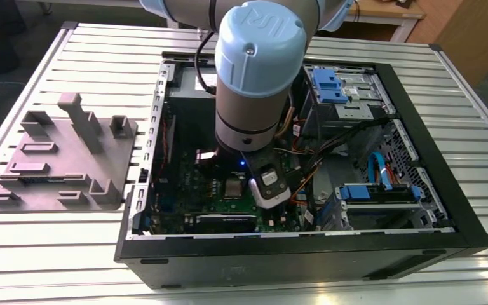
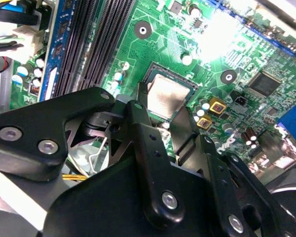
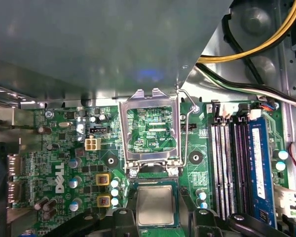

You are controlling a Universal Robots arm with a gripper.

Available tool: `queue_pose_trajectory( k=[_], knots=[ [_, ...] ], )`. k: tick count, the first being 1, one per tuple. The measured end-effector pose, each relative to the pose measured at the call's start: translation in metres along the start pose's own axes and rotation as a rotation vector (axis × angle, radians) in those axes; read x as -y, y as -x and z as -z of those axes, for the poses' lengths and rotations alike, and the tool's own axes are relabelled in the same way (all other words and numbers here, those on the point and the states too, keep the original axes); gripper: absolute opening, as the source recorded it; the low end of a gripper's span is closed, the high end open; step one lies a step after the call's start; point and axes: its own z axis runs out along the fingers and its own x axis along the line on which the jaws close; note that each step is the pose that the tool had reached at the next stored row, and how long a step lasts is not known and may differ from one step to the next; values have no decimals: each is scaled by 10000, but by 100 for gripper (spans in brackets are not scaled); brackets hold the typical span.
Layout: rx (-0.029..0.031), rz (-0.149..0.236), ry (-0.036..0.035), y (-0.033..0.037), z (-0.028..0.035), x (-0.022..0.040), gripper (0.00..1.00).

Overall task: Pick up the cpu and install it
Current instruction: 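Place the cpu into insertion slot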

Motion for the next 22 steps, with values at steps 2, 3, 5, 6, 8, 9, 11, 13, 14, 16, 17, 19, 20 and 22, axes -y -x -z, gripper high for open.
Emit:
queue_pose_trajectory(
  k=[2, 3, 5, 6, 8, 9, 11, 13, 14, 16, 17, 19, 20, 22],
  knots=[
    [0, 0, -1, 0, 0, 0, 45],
    [1, 1, -2, 0, 0, 0, 45],
    [0, 0, -5, 0, 0, 0, 45],
    [0, 0, -7, 0, 1, 0, 45],
    [0, 1, -9, 0, 1, 0, 45],
    [1, 0, -10, 0, 1, 0, 44],
    [0, 0, -12, 0, 0, 0, 37],
    [1, 0, -14, 0, 0, 0, 25],
    [1, 0, -15, 0, 0, 0, 25],
    [1, 0, -17, 0, 1, 0, 13],
    [1, 0, -18, 0, 0, 0, 13],
    [1, 0, -20, 0, 0, 0, 10],
    [1, 0, -21, 0, 1, 0, 10],
    [1, 0, -23, 0, 1, 0, 10]
  ],
)
